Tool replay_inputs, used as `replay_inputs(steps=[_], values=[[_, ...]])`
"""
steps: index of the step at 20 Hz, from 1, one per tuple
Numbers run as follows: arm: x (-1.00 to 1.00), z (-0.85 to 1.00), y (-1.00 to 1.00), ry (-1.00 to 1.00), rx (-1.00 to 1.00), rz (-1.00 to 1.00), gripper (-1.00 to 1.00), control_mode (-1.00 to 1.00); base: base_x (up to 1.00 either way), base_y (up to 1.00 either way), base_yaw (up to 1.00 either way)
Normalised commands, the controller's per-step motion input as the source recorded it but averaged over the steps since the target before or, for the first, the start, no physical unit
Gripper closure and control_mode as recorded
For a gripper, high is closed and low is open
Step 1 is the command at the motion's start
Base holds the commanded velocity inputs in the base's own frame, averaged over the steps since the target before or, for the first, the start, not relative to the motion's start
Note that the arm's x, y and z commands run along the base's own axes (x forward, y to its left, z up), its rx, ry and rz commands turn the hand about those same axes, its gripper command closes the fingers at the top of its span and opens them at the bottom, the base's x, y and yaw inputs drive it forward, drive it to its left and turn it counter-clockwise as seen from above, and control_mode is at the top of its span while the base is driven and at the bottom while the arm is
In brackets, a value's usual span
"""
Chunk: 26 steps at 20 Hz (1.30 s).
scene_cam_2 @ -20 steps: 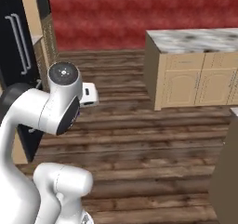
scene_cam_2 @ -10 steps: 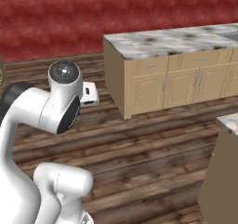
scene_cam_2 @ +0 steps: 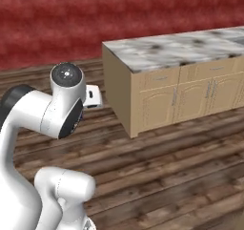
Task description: Retrieve the tupperware and aluminum foil from the cabinet and place them on the dining counter near the plate with potato and onion to prepare for storing leftovers.
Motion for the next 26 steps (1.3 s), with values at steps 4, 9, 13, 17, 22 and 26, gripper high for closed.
replay_inputs(steps=[4, 9, 13, 17, 22, 26], values=[[0.00, 0.00, 0.00, 0.00, 0.00, 0.00, 1.00, 1.00, 1.00, 0.89, 0.06], [0.00, 0.00, 0.00, 0.00, 0.00, 0.00, 1.00, 1.00, 1.00, 0.67, 0.25], [0.00, 0.00, 0.00, 0.00, 0.00, 0.00, 1.00, 1.00, 1.00, 0.51, 0.31], [0.00, 0.00, 0.00, 0.00, 0.00, 0.00, 1.00, 1.00, 1.00, 0.33, 0.34], [0.00, 0.00, 0.00, 0.00, 0.00, 0.00, 1.00, 1.00, 1.00, 0.27, 0.32], [0.00, 0.00, 0.00, 0.00, 0.00, 0.00, 1.00, 1.00, 1.00, 0.10, 0.20]])
